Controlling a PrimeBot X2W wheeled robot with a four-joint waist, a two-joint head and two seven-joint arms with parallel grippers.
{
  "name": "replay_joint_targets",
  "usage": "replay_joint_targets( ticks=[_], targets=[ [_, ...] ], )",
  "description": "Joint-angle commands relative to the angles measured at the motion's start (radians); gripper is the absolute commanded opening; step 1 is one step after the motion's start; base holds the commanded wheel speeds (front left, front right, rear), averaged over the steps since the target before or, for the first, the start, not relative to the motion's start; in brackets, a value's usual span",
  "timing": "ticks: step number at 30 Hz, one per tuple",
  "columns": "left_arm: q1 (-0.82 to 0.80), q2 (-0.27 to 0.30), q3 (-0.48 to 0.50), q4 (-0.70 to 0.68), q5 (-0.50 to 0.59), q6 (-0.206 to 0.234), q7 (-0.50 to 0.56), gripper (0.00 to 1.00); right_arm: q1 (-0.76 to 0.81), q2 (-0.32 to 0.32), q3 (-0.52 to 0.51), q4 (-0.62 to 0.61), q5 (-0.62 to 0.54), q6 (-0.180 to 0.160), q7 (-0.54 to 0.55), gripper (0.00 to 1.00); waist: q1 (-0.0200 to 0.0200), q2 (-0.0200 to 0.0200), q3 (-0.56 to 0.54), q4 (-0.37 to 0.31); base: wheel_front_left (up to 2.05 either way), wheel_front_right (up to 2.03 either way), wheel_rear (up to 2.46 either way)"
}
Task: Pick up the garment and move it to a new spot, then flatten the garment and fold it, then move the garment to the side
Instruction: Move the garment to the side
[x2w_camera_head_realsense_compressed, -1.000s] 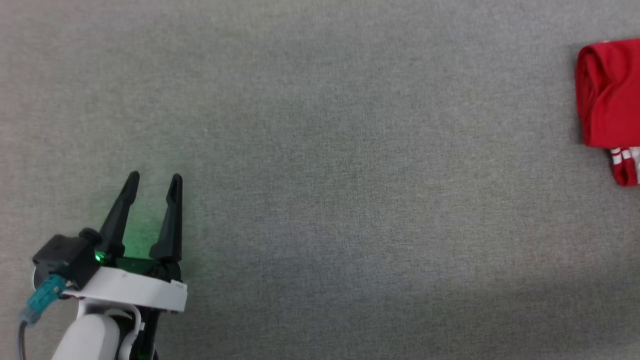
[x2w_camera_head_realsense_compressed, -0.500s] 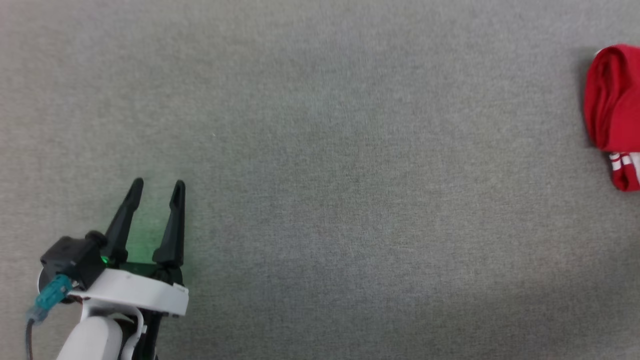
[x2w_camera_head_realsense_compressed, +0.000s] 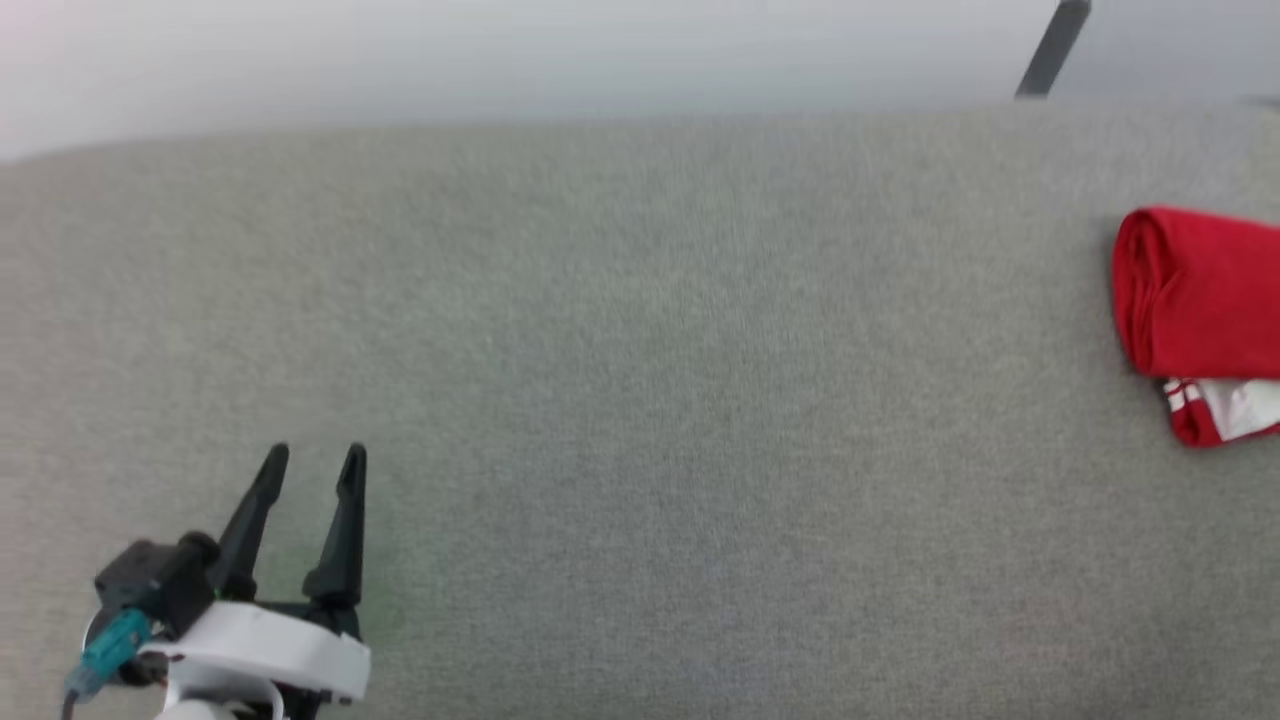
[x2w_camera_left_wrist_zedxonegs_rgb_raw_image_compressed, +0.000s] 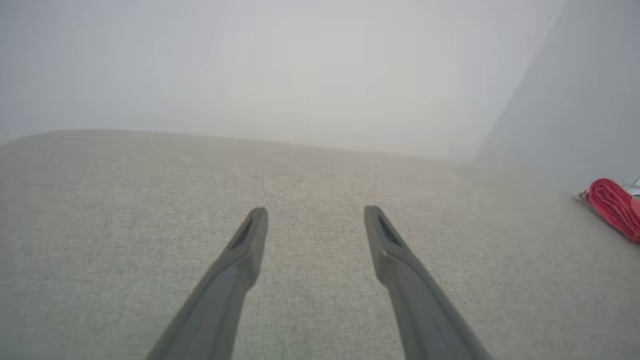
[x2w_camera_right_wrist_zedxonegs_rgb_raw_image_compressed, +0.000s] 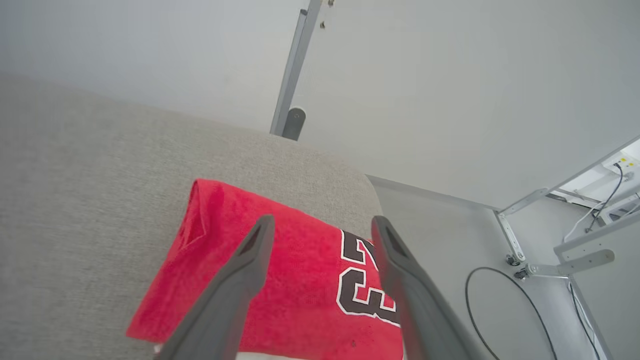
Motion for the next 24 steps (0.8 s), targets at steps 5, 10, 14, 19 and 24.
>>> replay_joint_targets(
  ticks=[5, 10, 14, 19, 24],
  targets=[
    [0.052, 0.004, 0.000, 0.018, -0.019, 0.000, 0.002, 1.00, 0.095, 0.060, 0.006, -0.033, 0.040, -0.001, -0.055, 1.00, 0.0000, 0.0000, -0.170, 0.035, 0.00, 0.00, 0.00],
    [0.085, 0.009, 0.004, 0.030, -0.026, 0.006, 0.003, 1.00, 0.173, 0.106, -0.013, -0.066, 0.051, -0.001, -0.099, 1.00, 0.0000, 0.0000, -0.228, 0.046, 0.00, 0.00, 0.00],
    [0.111, 0.013, 0.018, 0.030, -0.032, 0.011, -0.002, 1.00, 0.240, 0.140, -0.034, -0.106, 0.051, -0.001, -0.129, 1.00, 0.0000, 0.0000, -0.254, 0.053, 0.00, 0.00, 0.00],
    [0.146, 0.019, 0.040, 0.032, -0.032, 0.016, -0.008, 1.00, 0.333, 0.185, -0.086, -0.157, 0.033, -0.001, -0.165, 1.00, 0.0000, 0.0000, -0.281, 0.061, 0.00, 0.00, 0.00],
    [0.172, 0.026, 0.065, 0.030, -0.015, 0.018, -0.014, 1.00, 0.429, 0.231, -0.159, -0.219, -0.002, -0.001, -0.194, 1.00, 0.0000, 0.0000, -0.297, 0.069, 0.00, 0.00, 0.00]
  ],
)
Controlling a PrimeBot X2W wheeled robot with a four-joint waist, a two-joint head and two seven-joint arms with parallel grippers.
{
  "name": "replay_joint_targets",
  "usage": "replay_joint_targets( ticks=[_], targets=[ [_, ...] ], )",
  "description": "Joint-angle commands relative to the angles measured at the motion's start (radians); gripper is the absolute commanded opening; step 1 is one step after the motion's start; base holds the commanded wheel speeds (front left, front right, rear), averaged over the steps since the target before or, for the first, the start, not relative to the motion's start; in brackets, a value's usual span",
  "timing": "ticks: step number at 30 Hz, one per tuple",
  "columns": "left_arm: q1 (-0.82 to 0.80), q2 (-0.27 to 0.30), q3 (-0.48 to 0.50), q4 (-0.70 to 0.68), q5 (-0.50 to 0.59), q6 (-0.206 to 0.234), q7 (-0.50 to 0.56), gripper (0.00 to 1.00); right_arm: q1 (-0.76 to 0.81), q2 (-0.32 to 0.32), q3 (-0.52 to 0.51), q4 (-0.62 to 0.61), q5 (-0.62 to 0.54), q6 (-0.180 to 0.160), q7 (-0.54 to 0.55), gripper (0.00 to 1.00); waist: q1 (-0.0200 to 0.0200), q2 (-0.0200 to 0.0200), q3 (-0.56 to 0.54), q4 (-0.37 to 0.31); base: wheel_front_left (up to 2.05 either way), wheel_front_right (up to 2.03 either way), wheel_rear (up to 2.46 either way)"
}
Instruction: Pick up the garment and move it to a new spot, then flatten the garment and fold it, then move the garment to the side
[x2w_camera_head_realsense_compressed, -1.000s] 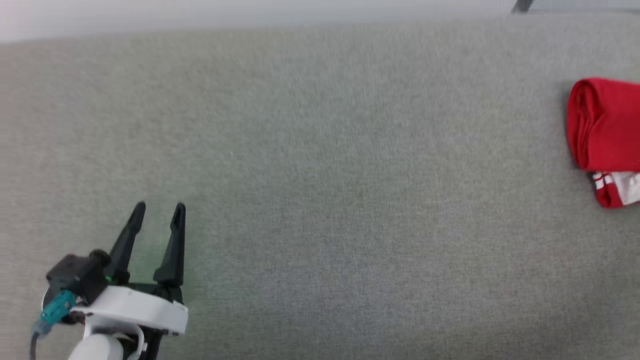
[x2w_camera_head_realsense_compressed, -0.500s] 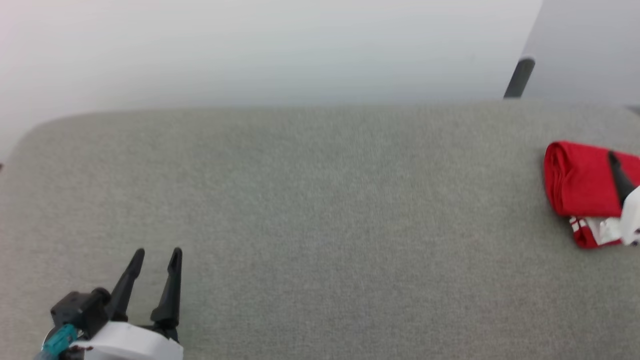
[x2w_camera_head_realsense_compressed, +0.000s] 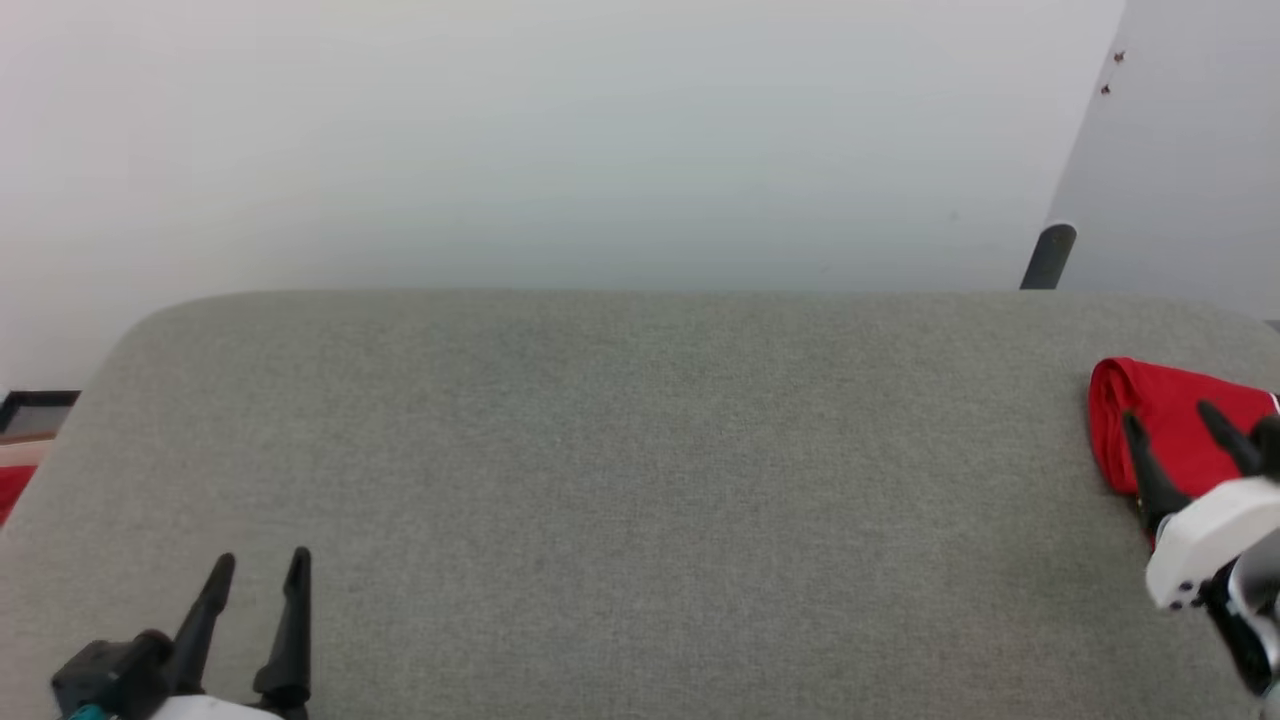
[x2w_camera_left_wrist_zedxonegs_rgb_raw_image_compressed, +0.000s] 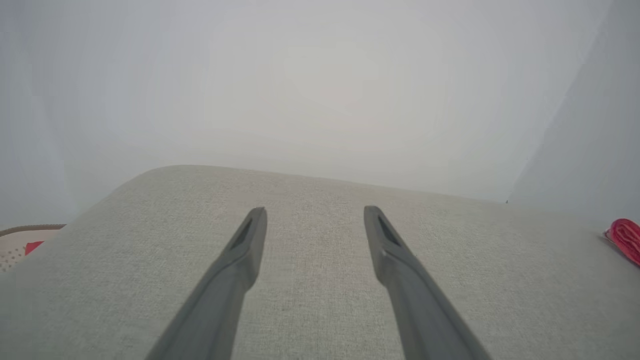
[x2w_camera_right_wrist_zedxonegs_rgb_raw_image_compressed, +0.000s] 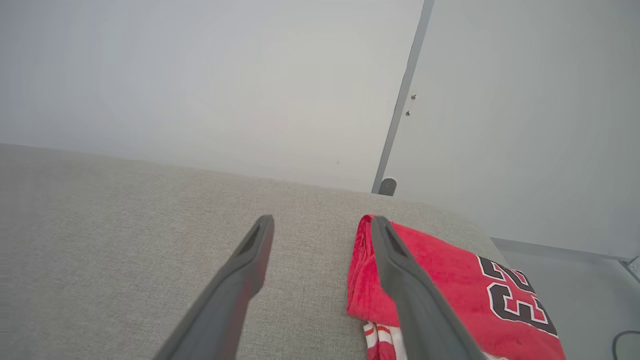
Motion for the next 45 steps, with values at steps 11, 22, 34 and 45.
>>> replay_joint_targets(
  ticks=[11, 22, 34, 45],
  targets=[
    [0.053, -0.024, 0.081, -0.027, 0.081, -0.011, -0.008, 1.00, 0.216, 0.126, -0.165, -0.215, -0.120, -0.001, -0.009, 1.00, 0.0000, -0.0001, -0.023, -0.001, 0.00, 0.00, 0.00],
    [0.092, -0.051, 0.147, -0.004, 0.134, -0.058, -0.008, 1.00, 0.387, 0.227, -0.261, -0.420, -0.197, -0.001, 0.048, 1.00, 0.0000, -0.0001, -0.026, -0.019, 0.00, 0.00, 0.00],
    [0.104, -0.075, 0.205, 0.018, 0.161, -0.087, -0.008, 1.00, 0.511, 0.302, -0.298, -0.579, -0.234, -0.001, 0.100, 1.00, 0.0000, -0.0001, -0.026, -0.030, 0.00, 0.00, 0.00],
    [0.108, -0.088, 0.213, 0.005, 0.181, -0.095, -0.008, 1.00, 0.535, 0.310, -0.295, -0.610, -0.231, -0.001, 0.116, 1.00, 0.0000, -0.0001, -0.025, -0.033, 0.00, 0.00, 0.00]
  ],
)
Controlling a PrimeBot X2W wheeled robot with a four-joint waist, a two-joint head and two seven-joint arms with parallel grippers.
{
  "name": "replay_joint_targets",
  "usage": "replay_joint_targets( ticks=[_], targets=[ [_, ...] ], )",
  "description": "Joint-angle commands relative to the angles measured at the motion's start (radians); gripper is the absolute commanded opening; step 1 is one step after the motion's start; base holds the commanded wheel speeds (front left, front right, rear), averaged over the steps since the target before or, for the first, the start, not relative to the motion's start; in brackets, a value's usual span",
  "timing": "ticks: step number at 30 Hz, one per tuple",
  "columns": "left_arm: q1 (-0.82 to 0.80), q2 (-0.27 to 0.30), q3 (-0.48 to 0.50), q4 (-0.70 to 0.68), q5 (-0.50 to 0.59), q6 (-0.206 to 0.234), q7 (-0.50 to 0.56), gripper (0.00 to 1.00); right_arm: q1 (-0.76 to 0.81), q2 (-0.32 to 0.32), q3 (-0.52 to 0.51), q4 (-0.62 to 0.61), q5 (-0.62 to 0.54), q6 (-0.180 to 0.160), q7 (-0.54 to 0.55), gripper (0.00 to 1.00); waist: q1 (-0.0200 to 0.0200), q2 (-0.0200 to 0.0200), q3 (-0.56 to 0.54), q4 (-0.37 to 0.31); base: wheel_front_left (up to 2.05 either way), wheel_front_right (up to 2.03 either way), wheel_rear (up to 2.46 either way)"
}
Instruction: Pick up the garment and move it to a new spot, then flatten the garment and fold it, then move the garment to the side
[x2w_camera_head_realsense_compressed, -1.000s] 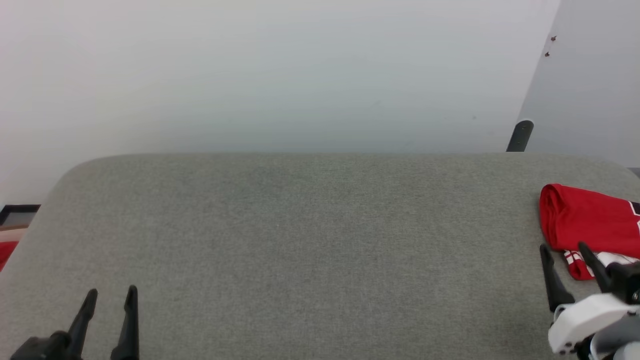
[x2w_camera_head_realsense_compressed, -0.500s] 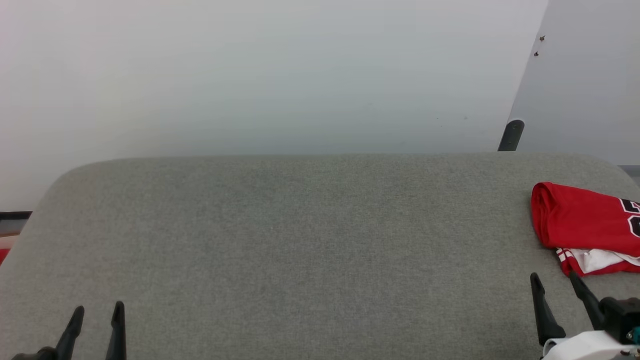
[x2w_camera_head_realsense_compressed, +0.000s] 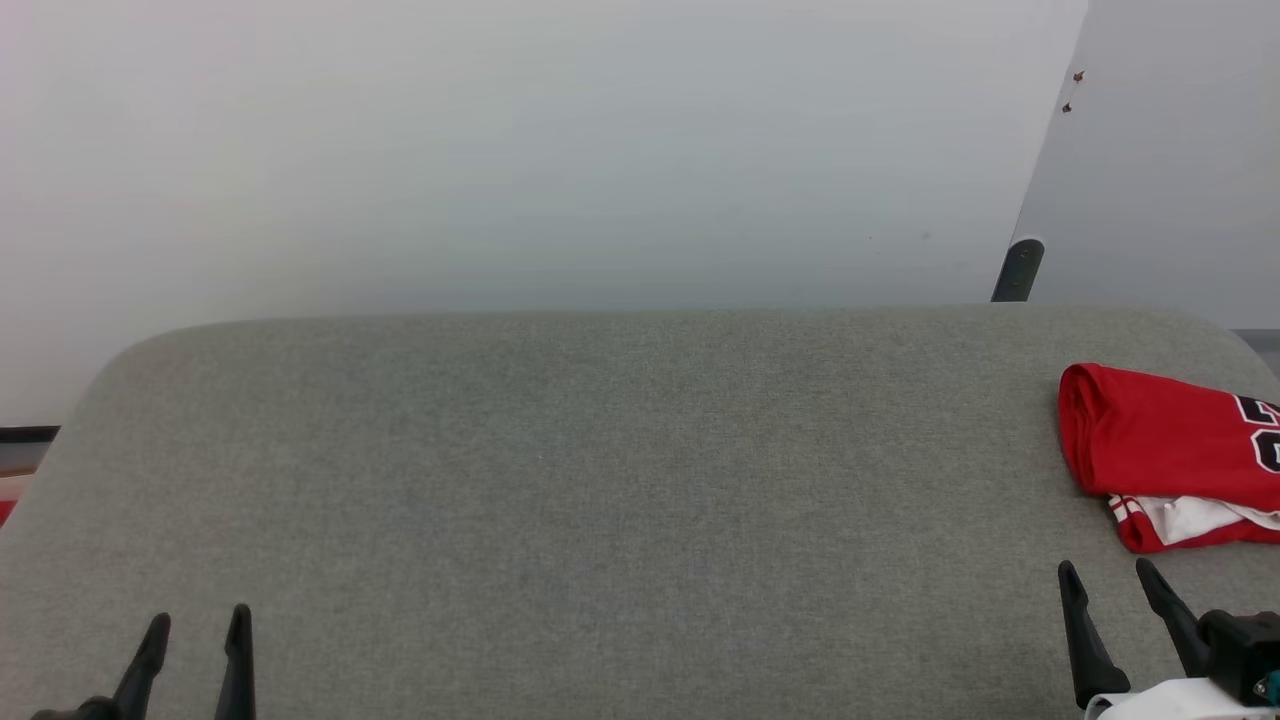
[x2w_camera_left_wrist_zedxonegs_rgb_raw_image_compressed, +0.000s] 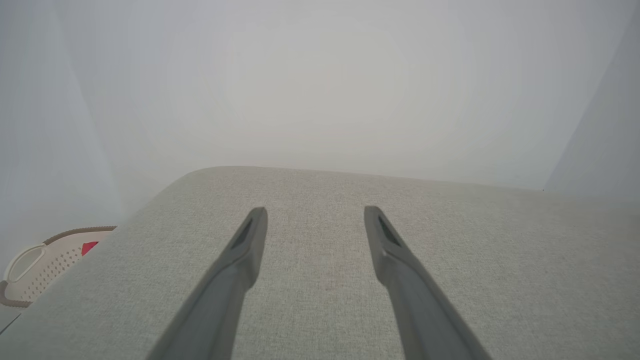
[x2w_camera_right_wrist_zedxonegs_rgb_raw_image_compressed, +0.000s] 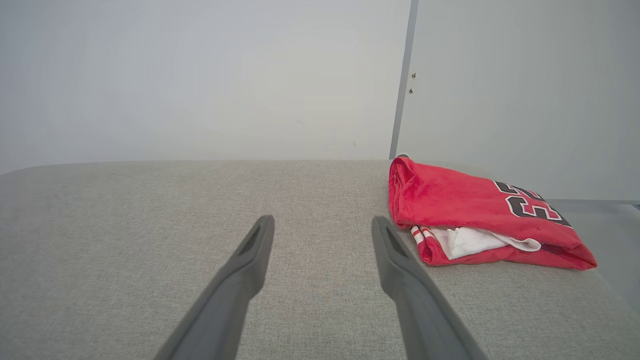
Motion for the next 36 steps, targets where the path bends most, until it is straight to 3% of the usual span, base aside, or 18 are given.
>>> replay_joint_targets(
  ticks=[1, 3, 4, 9, 36],
  targets=[
    [0.009, 0.000, 0.000, -0.004, 0.007, -0.007, -0.004, 1.00, 0.009, 0.003, 0.001, -0.004, -0.006, -0.001, 0.001, 1.00, 0.0000, 0.0000, 0.000, 0.000, 0.00, 0.00, 0.00],
    [0.012, 0.002, -0.003, -0.008, 0.017, -0.007, -0.004, 1.00, 0.010, 0.004, 0.000, -0.006, -0.005, -0.001, 0.002, 1.00, 0.0000, 0.0000, 0.000, 0.001, 0.00, 0.00, 0.00],
    [0.002, 0.000, -0.002, -0.006, 0.017, 0.000, 0.000, 0.00, 0.001, 0.000, 0.000, -0.002, 0.000, 0.000, 0.000, 0.00, 0.0000, 0.0000, 0.000, 0.000, 0.00, 0.00, 0.00],
    [0.015, -0.038, -0.012, 0.036, 0.002, 0.001, 0.011, 0.00, 0.017, 0.012, -0.002, 0.046, 0.017, 0.000, 0.005, 0.00, 0.0000, 0.0000, 0.001, 0.000, 0.00, 0.00, 0.00],
    [-0.079, -0.110, -0.012, 0.051, -0.410, -0.002, 0.133, 0.00, -0.048, 0.031, -0.013, 0.070, 0.497, 0.000, 0.061, 0.00, 0.0000, 0.0000, 0.023, 0.002, 0.00, 0.00, 0.00]
  ],
)
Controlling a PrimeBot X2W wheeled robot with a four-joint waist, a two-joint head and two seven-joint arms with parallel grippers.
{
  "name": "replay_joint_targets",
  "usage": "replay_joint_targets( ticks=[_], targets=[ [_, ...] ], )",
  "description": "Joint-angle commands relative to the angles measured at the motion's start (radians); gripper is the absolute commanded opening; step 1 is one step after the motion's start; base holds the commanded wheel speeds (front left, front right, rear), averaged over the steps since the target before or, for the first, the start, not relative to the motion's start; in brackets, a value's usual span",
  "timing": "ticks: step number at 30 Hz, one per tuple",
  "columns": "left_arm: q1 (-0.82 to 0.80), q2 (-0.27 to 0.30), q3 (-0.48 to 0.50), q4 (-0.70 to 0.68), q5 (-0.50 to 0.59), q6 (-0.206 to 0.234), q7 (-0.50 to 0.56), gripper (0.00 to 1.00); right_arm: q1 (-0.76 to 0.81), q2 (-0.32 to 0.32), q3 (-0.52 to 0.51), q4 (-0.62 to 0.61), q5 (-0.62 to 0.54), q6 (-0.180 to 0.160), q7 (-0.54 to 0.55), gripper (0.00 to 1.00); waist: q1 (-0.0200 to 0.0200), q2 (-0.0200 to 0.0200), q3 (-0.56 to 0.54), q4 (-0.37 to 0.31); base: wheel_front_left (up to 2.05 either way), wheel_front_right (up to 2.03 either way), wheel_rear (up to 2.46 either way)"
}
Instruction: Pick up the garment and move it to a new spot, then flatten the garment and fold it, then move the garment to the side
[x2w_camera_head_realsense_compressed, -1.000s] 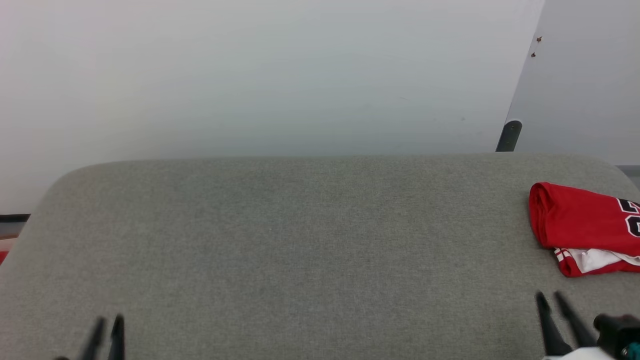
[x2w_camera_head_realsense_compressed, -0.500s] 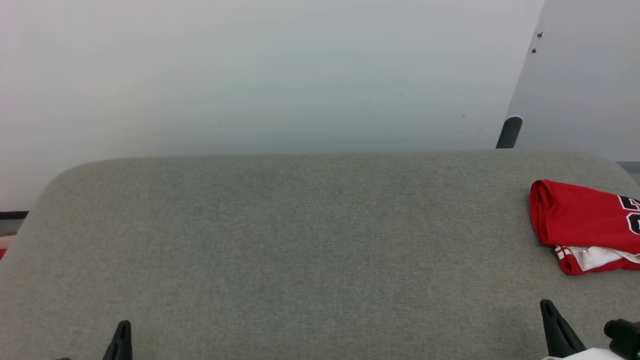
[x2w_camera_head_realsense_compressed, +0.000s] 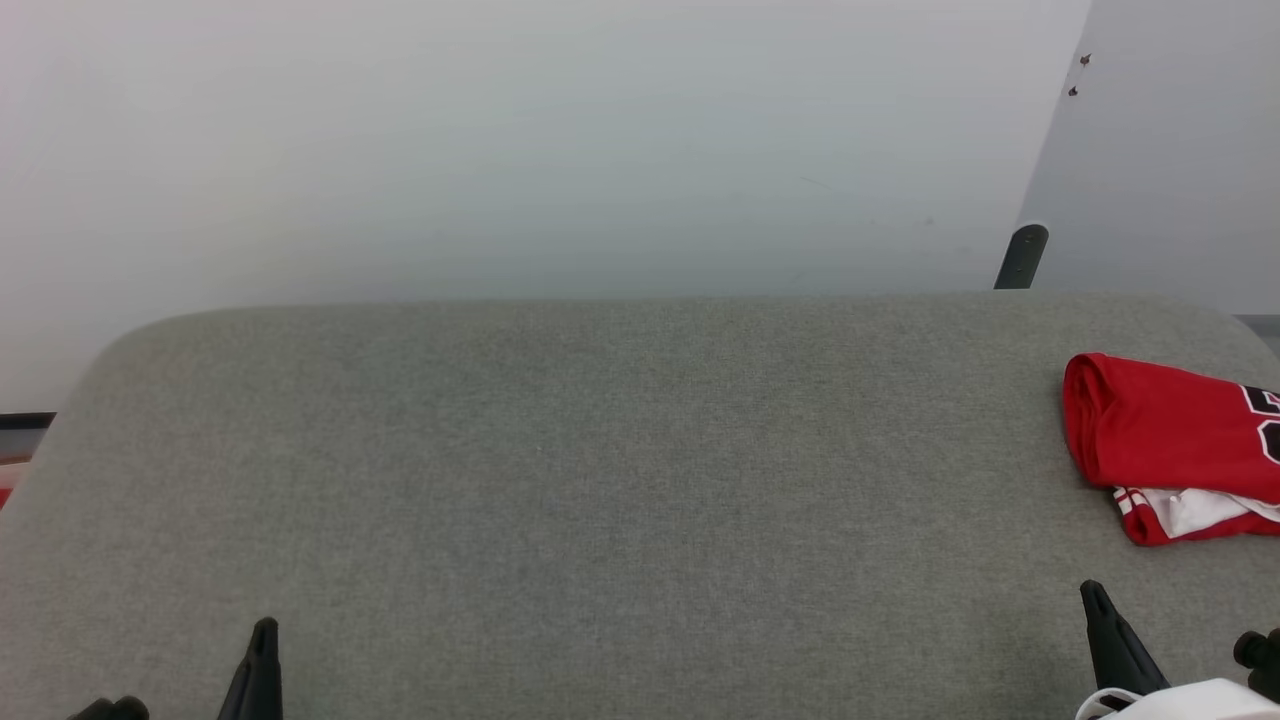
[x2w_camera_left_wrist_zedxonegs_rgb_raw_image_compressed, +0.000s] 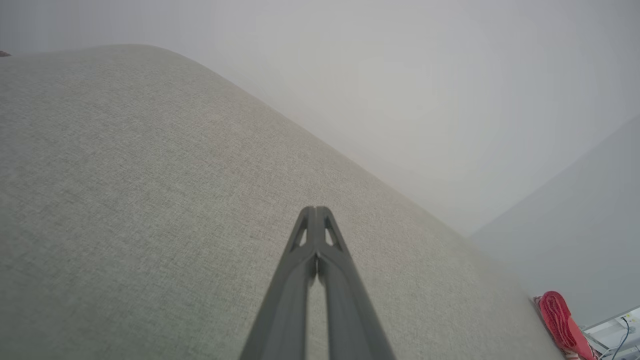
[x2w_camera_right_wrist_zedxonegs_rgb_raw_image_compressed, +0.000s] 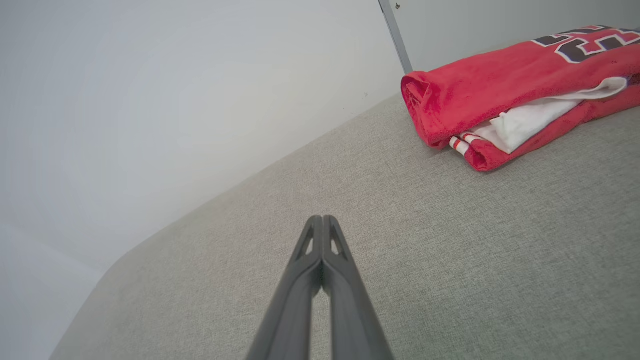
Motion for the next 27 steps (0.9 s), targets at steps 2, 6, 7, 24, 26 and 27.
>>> replay_joint_targets(
  ticks=[2, 6, 7, 24, 26, 27],
  targets=[
    [-0.032, 0.001, 0.004, -0.010, -0.046, -0.003, 0.010, 0.00, -0.037, 0.000, -0.005, -0.010, 0.054, 0.000, 0.006, 0.00, 0.0000, 0.0000, 0.002, 0.000, 0.00, 0.00, 0.00],
    [-0.043, -0.007, 0.004, -0.008, -0.095, -0.003, 0.024, 0.00, -0.044, 0.002, -0.006, -0.007, 0.111, 0.000, 0.012, 0.00, 0.0000, 0.0000, 0.005, 0.000, 0.00, 0.00, 0.00],
    [-0.046, -0.009, 0.004, -0.007, -0.107, -0.003, 0.028, 0.00, -0.046, 0.003, -0.006, -0.006, 0.125, 0.000, 0.014, 0.00, 0.0000, 0.0000, 0.006, 0.000, 0.00, 0.00, 0.00],
    [-0.087, -0.041, 0.004, -0.001, -0.285, -0.005, 0.081, 0.00, -0.074, 0.011, -0.012, 0.006, 0.332, 0.000, 0.039, 0.00, 0.0000, 0.0000, 0.019, 0.001, 0.00, 0.00, 0.00],
    [-0.091, -0.045, 0.004, 0.000, -0.305, -0.005, 0.087, 0.00, -0.077, 0.012, -0.013, 0.008, 0.355, 0.000, 0.042, 0.00, 0.0000, 0.0000, 0.021, 0.001, 0.00, 0.00, 0.00],
    [-0.093, -0.047, 0.004, 0.001, -0.315, -0.005, 0.090, 0.00, -0.079, 0.013, -0.013, 0.009, 0.366, 0.000, 0.044, 0.00, 0.0000, 0.0000, 0.022, 0.001, 0.00, 0.00, 0.00]
  ],
)
